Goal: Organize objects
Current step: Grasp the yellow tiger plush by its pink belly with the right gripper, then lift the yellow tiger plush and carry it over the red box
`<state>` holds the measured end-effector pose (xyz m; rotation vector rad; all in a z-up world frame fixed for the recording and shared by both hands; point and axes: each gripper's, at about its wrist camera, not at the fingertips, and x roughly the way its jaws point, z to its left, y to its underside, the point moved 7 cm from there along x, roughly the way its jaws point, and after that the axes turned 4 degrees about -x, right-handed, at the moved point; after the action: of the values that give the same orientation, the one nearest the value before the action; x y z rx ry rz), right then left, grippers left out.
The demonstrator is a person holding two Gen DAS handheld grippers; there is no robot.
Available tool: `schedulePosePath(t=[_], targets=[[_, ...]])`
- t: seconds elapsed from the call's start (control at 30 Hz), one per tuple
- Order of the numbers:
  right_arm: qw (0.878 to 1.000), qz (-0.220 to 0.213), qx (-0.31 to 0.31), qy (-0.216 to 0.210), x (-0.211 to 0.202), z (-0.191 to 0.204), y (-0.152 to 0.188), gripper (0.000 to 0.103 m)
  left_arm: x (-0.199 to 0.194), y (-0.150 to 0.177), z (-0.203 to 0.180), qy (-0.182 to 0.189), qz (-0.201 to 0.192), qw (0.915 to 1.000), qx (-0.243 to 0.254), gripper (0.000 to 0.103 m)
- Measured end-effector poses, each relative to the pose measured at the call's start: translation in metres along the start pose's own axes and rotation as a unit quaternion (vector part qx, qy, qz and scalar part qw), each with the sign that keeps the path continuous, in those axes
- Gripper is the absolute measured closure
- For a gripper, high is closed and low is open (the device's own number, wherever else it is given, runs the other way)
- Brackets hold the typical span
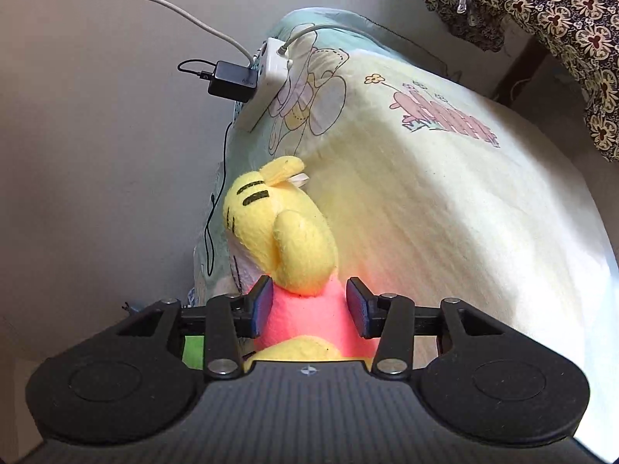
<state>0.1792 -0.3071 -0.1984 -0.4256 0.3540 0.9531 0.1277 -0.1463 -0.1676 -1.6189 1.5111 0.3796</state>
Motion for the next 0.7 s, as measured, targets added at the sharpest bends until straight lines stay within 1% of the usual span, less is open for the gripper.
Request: schedulePosePath(t=[0.13,0.23,0.33,0.47,0.57,0.7], targets=[[1.0,0.014,0.006,-0.019,0.009,-0.003,0.003,0.05,0.005,0.0,0.006,0.006,0.005,1.0,-0.002,0.0],[0.999,0.017,0.01,-0.031,0.013,-0.003,0.007,0.05,0.006,0.001,0.007,0.004,0.004,1.0,0.005,0.0],[0.999,0.016,0.002,-0.036,0.011,0.0,0.013,0.054,0.005,0.004,0.006,0.007,0.001,1.0,0.004,0.0],[0.999,0.02,0.009,-0.04,0.003,0.001,0.021,0.06,0.0,0.009,0.0,0.006,-0.002,0.9999,0.011,0.002],[0.999,0.022,0.01,-0.039,-0.005,0.003,0.032,0.061,-0.008,0.018,-0.008,0.004,-0.002,0.9997,0.024,0.002],[0.999,0.022,0.003,-0.031,-0.02,0.008,0.05,0.061,-0.016,0.036,-0.015,0.006,0.009,0.9993,0.036,0.002]])
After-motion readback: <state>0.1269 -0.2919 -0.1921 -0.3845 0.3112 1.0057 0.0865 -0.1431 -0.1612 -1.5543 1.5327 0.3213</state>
